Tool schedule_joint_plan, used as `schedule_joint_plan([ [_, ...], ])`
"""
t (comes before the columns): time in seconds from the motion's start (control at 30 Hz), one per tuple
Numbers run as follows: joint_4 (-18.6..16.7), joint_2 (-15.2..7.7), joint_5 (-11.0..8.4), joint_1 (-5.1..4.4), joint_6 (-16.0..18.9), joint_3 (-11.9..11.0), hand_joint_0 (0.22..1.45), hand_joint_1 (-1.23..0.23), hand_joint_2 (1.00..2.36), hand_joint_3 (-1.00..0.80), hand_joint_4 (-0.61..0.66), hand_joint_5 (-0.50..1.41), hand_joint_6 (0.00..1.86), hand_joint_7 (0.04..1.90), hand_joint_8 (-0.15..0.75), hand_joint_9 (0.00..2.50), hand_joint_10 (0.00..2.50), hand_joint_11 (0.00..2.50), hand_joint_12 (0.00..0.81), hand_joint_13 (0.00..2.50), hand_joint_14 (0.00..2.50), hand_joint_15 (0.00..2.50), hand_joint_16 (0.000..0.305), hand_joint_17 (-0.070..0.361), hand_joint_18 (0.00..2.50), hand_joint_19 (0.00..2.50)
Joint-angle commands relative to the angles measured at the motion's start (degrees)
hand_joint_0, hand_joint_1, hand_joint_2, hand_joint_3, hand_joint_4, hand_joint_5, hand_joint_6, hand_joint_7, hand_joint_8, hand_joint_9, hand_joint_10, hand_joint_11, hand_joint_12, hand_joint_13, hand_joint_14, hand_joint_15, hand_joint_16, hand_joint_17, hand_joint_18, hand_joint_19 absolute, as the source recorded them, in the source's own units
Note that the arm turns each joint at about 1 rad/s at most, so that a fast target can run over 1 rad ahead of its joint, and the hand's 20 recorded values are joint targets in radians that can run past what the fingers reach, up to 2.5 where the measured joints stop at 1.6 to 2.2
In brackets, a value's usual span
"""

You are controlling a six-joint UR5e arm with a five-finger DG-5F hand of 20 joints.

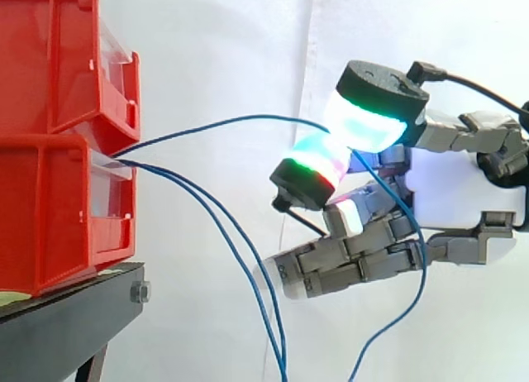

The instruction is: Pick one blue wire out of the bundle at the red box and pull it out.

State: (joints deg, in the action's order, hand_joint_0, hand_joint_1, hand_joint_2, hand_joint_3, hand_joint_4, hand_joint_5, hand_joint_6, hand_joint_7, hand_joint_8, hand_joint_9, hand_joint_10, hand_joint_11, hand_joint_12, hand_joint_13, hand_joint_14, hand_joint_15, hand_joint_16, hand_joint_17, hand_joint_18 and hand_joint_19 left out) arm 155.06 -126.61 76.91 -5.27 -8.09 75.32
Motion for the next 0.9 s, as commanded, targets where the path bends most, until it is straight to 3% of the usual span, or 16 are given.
schedule_joint_plan([
  [0.0,0.77,1.02,-0.18,-0.01,-1.93,0.0,0.59,-0.85,1.01,-0.16,0.02,-0.09,0.82,1.32,0.279,0.85,0.02,0.58,0.41,0.19,0.0,0.06,0.069,0.156,0.11,0.17],
  [0.27,1.91,1.28,-0.18,-0.01,-2.46,0.0,0.58,-0.85,1.0,-0.14,-0.12,-0.09,0.82,1.23,0.282,0.9,0.02,0.53,0.434,0.2,0.0,0.07,0.077,0.172,0.11,0.19],
  [0.47,1.82,1.28,-0.18,-0.01,-2.46,0.0,0.54,-0.72,1.01,-0.25,0.06,-0.12,0.83,1.22,0.247,0.79,0.02,0.6,0.377,0.1,0.0,0.1,0.064,0.145,0.0,0.25],
  [0.87,1.82,1.28,-0.18,0.17,-2.37,0.0,0.53,-0.7,1.01,-0.27,0.09,-0.12,0.83,1.2,0.257,0.78,0.02,0.6,0.383,0.1,0.0,0.09,0.066,0.148,0.0,0.26],
])
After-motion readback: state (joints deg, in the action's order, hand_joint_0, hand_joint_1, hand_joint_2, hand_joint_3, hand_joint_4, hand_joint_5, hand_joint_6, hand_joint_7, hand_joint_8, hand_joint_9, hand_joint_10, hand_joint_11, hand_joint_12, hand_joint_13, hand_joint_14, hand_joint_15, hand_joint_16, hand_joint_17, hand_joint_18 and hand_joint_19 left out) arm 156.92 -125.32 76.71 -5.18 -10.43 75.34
